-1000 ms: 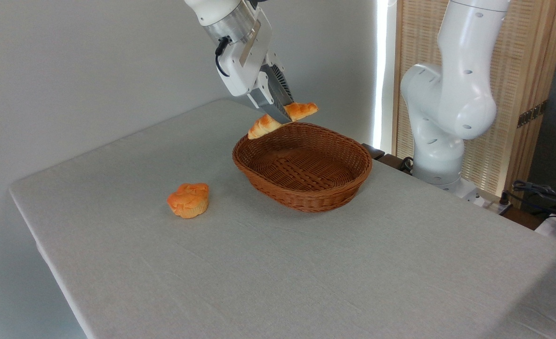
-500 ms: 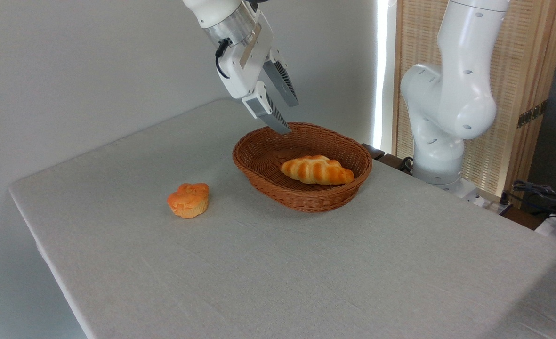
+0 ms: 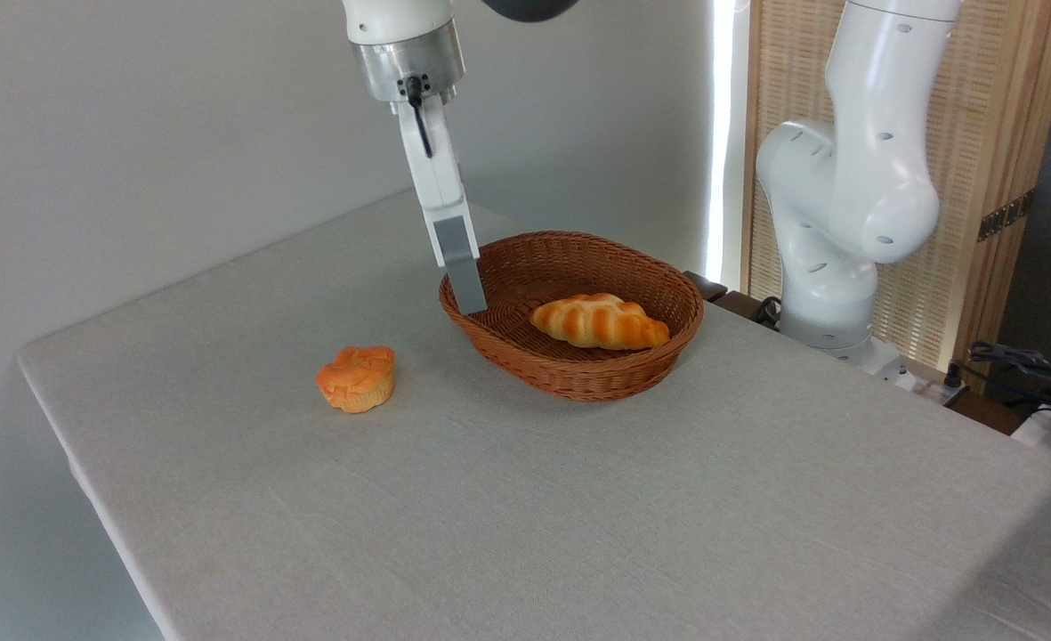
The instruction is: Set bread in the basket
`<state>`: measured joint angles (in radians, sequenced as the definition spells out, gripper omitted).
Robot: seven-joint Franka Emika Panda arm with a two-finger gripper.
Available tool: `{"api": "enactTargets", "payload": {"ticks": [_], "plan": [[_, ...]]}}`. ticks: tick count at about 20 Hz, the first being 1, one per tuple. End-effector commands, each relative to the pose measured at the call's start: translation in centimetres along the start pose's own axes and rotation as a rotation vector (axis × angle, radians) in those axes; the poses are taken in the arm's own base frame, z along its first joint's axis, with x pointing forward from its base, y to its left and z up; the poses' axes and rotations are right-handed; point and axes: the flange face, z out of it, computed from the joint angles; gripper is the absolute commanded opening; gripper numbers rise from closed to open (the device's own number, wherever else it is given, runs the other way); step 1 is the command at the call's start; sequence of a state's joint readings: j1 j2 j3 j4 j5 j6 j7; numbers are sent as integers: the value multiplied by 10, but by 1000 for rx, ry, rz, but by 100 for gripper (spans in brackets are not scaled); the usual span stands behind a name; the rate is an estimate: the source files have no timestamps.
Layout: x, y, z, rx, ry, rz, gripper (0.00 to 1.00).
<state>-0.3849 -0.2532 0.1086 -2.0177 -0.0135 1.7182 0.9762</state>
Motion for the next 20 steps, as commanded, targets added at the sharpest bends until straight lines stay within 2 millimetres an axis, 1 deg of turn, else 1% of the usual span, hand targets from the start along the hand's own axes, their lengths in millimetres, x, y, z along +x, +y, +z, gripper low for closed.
{"api": "enactTargets", "payload": {"ticks": [1,2,4,6,8,10,11,14,16,18,20], "plan": [[1,-34,-16,55,25,-279,100],[0,-43,-21,64,30,-346,100],[9,-57,-21,74,27,-456,100],[13,-70,-17,110,-13,-520,100],[13,-73,-16,137,-26,-526,100],[16,-77,-19,157,5,-524,100],[18,-78,-16,152,4,-522,100],[17,-77,-15,108,35,-540,100],[-2,-88,-17,59,88,-594,100],[-2,-89,-28,68,103,-594,100],[-3,-89,-31,71,110,-605,100]]}}
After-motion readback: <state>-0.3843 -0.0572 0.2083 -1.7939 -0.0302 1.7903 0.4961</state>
